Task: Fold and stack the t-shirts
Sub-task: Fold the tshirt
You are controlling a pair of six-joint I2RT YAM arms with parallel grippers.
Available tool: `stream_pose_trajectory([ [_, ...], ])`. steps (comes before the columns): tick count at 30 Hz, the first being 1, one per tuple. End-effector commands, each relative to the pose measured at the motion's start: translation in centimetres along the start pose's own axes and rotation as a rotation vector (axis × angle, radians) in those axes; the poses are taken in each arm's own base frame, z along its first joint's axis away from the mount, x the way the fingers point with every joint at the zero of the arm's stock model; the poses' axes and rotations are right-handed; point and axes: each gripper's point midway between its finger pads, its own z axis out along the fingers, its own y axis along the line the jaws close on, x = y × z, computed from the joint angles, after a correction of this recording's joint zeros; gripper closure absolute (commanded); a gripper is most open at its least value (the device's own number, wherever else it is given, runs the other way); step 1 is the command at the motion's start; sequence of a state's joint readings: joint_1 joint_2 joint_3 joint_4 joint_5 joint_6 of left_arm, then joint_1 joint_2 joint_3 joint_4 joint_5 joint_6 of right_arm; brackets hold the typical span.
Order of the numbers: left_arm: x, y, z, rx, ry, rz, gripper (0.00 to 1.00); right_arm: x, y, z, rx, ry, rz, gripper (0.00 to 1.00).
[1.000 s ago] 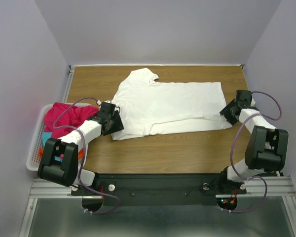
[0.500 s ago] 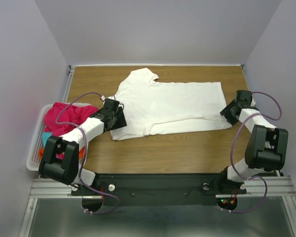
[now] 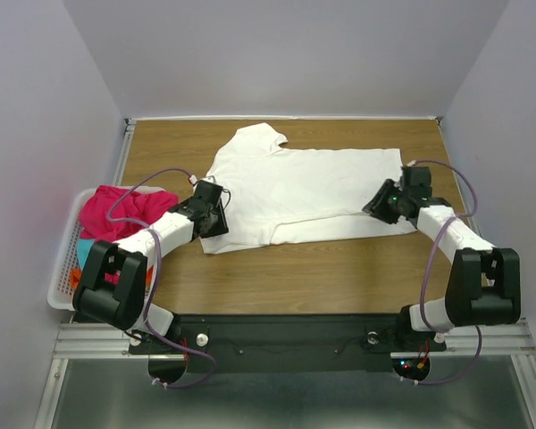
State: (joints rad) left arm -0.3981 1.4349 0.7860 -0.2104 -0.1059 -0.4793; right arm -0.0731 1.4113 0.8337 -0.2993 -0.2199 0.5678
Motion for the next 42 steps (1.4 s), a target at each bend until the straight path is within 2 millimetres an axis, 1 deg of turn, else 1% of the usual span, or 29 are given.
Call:
stream_pose_trajectory([
  [1,-1.5,-0.7,-0.6,0.01,-0.034,0.009,0.6,4.6,7.9,-1.0,-0.236,0.092,-0.14,0.6],
  [2,-1.4,-0.7,-0.6,0.009,-0.033,0.008,0.65,5.0,9.0,-1.0,-0.264,0.095,-0.13,0.6],
  [3,-1.3,-0.6,-0.6,0.007,-0.032,0.011,0.67,5.6,9.8,-1.0,-0.288,0.102,-0.128,0.6],
  [4,-1.4,-0.6,-0.6,0.008,-0.037,0.012,0.7,6.8,11.2,-0.9,-0.33,0.126,-0.12,0.6],
  [5,-1.4,-0.6,-0.7,0.008,-0.037,0.012,0.76,7.4,12.0,-0.9,-0.353,0.139,-0.125,0.6],
  [6,-1.4,-0.5,-0.7,0.007,-0.036,0.012,0.77,8.0,12.7,-0.9,-0.368,0.153,-0.132,0.6],
  [7,-1.4,-0.6,-0.7,0.009,-0.036,0.013,0.78,9.2,13.6,-0.9,-0.384,0.177,-0.154,0.6],
  [8,-1.3,-0.5,-0.6,0.008,-0.034,0.014,0.8,9.5,14.2,-0.5,-0.387,0.186,-0.162,0.6],
  [10,-1.4,-0.6,-0.7,0.01,-0.038,0.018,0.88,10.0,14.6,0.0,-0.375,0.187,-0.178,0.6],
  [11,-1.5,-0.6,-0.7,0.011,-0.039,0.018,0.89,9.8,14.2,0.2,-0.352,0.173,-0.168,0.6],
  [12,-1.7,-0.7,-0.8,0.013,-0.043,0.018,0.9,9.1,13.8,0.4,-0.321,0.135,-0.158,0.6],
  [13,-1.8,-0.7,-0.9,0.014,-0.047,0.018,0.95,8.5,13.2,0.6,-0.283,0.096,-0.161,0.6],
  [14,-1.9,-0.8,-0.9,0.015,-0.049,0.02,0.98,7.1,11.1,1.1,-0.174,0.027,-0.169,0.6],
  [15,-2.2,-0.9,-1.2,0.018,-0.057,0.019,0.99,6.0,10.3,1.1,-0.117,-0.019,-0.166,0.6],
  [16,-2.4,-1.0,-1.4,0.021,-0.061,0.017,1.0,5.0,9.0,1.1,-0.055,-0.055,-0.155,0.6],
  [17,-2.8,-1.2,-1.7,0.03,-0.071,0.018,1.0,3.2,6.6,1.0,0.028,-0.098,-0.128,0.59],
  [18,-3.0,-1.4,-2.0,0.037,-0.074,0.018,1.0,2.3,5.3,0.7,0.063,-0.122,-0.107,0.58],
  [19,-3.4,-1.6,-2.5,0.049,-0.086,0.021,1.0,0.5,2.4,0.5,0.131,-0.159,-0.059,0.55],
  [21,-3.7,-1.8,-2.9,0.058,-0.096,0.02,1.0,-1.6,0.2,-0.2,0.171,-0.204,-0.013,0.52],
  [22,-3.8,-1.8,-3.1,0.061,-0.101,0.02,1.0,-3.2,-1.5,-0.7,0.204,-0.24,0.022,0.5],
  [24,-4.3,-2.0,-3.7,0.073,-0.116,0.02,1.0,-4.5,-3.2,-0.9,0.241,-0.259,0.034,0.48],
  [25,-4.4,-2.1,-3.9,0.077,-0.12,0.021,1.0,-5.5,-4.1,-1.2,0.261,-0.278,0.057,0.48],
  [26,-4.5,-2.1,-4.1,0.08,-0.126,0.018,1.0,-5.7,-5.0,-0.8,0.286,-0.273,0.067,0.48],
  [28,-4.6,-2.3,-4.3,0.087,-0.128,0.022,1.0,-6.9,-6.3,-0.9,0.323,-0.293,0.094,0.48],
  [31,-4.6,-2.3,-4.2,0.09,-0.122,0.026,1.0,-7.5,-8.0,-0.2,0.378,-0.287,0.109,0.5],
  [34,-4.4,-2.4,-4.1,0.093,-0.117,0.022,1.0,-8.5,-8.9,0.2,0.403,-0.296,0.121,0.5],
  [39,-3.9,-2.1,-3.7,0.088,-0.11,0.014,1.0,-8.2,-10.2,1.5,0.433,-0.266,0.132,0.5],
  [40,-3.7,-2.0,-3.6,0.082,-0.106,0.015,0.98,-8.2,-10.4,1.8,0.434,-0.26,0.135,0.5],
  [42,-3.7,-1.8,-3.5,0.071,-0.109,0.012,0.89,-8.1,-10.6,2.1,0.434,-0.254,0.141,0.5],
])
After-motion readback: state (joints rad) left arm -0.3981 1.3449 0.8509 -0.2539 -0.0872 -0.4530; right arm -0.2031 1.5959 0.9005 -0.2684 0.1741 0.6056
